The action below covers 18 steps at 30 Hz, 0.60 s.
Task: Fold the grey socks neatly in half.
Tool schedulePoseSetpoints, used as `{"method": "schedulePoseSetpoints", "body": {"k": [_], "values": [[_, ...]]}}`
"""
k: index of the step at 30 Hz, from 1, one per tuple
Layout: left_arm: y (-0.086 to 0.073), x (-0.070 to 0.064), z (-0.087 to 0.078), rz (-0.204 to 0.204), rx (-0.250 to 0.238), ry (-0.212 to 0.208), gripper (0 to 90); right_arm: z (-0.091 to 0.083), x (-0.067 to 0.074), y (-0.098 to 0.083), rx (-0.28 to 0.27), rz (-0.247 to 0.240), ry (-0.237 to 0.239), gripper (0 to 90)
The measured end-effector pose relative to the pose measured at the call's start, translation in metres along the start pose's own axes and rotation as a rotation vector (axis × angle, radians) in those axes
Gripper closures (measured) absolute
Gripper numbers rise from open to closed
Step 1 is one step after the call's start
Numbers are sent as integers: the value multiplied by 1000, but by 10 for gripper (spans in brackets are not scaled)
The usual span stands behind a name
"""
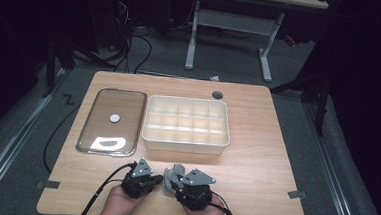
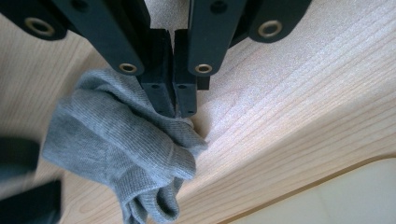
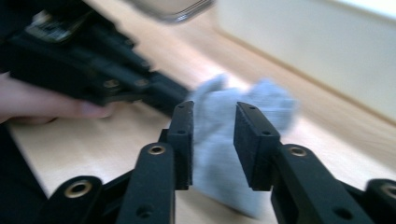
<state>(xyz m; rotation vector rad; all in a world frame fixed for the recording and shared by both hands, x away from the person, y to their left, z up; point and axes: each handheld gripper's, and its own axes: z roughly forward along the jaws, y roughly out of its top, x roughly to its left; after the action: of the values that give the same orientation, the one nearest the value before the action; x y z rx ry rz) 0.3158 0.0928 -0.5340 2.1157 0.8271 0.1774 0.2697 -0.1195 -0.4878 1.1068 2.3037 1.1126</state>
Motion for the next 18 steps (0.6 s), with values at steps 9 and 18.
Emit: {"method": "schedulePoseSetpoints", "body": {"k": [9, 18], "values": [[0, -2, 0, 14, -7, 11, 879, 21, -13, -19, 60, 45, 9, 771], [13, -11, -21, 47, -168, 76, 766, 29, -6, -25, 65, 24, -20, 782]]}}
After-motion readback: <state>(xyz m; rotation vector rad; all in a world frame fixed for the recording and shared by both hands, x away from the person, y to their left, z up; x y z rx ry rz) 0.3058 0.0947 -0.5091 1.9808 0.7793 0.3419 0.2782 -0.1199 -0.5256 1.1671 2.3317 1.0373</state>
